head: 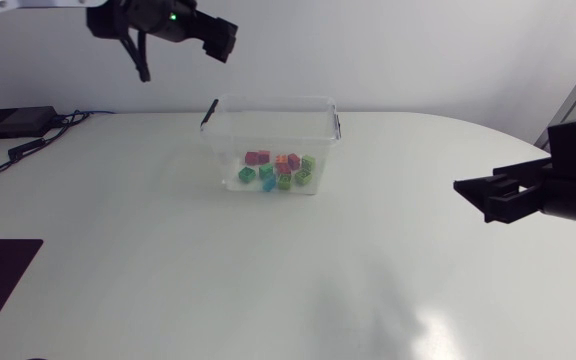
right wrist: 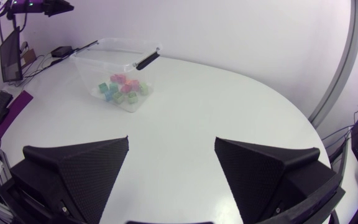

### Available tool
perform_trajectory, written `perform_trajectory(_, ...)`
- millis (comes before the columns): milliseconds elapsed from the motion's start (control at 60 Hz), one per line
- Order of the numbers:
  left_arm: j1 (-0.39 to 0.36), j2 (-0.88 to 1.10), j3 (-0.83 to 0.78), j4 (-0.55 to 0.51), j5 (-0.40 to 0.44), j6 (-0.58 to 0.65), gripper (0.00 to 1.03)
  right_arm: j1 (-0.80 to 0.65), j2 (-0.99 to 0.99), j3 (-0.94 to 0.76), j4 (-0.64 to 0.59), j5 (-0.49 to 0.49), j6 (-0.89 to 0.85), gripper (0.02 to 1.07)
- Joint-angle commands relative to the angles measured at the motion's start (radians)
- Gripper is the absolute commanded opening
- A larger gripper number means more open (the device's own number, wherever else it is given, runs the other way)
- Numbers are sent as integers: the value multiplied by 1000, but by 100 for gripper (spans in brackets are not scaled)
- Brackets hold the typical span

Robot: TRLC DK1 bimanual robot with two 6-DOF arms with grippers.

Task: Place the duplo bricks in the container

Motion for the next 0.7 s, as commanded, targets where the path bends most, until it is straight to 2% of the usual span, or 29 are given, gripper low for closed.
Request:
perform_trajectory(0, 15, -110, -140, 54, -17, -20, 99, -12, -45, -42, -3, 29, 26, 102)
perform_trajectory(233, 71, -355, -416, 148, -37, -17, 99, -32, -144, -94, 1, 109, 58, 102)
perform_trajectory(683, 147, -710, -778, 225, -42, -5, 99, -18, -325, -207, 29, 244, 92, 102)
